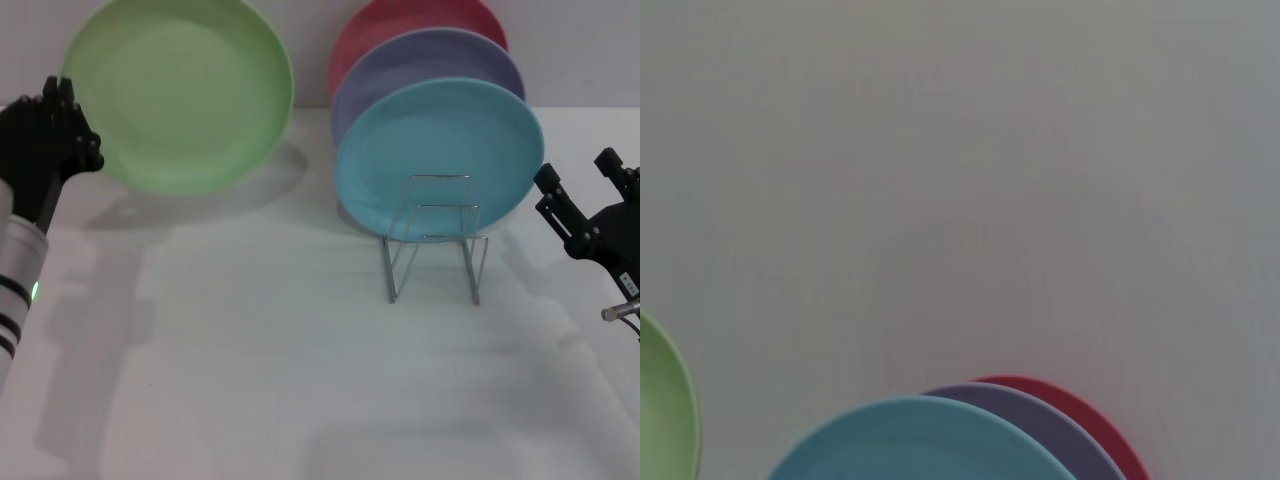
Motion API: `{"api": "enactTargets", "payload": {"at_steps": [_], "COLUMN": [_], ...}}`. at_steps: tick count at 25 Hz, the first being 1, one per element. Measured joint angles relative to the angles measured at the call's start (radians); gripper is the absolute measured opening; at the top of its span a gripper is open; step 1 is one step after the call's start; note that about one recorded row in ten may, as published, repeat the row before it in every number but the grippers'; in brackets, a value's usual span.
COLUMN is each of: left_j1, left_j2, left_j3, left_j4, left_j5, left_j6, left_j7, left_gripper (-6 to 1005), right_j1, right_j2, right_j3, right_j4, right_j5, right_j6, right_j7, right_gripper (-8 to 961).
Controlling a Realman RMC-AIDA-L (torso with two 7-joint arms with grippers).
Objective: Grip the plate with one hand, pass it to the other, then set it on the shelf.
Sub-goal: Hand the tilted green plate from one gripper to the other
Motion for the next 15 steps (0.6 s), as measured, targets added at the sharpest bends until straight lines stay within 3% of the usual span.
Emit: {"api": "enactTargets", "payload": {"at_steps": [8, 15], "left_j1": [0.027, 0.082], "left_j2": [0.028, -0.006], "left_j3": [0.004, 0.023], "left_j4": [0.077, 0.151], "left_j5": [0.204, 0.243], "left_j6": [0.073, 0.163], "left_j7": [-0.429, -0.443], "left_gripper": [29, 29], "right_j1": [0.001, -0.001], "right_j2": [0.0, 0.002], "right_j3": [-0.002, -0.014], "right_j4": [0.0, -0.01], "right_j5": [-0.005, -0.036], "right_j6": [0.004, 0.022], "right_j7": [0.0, 0.0], "right_gripper": [780, 779]}}
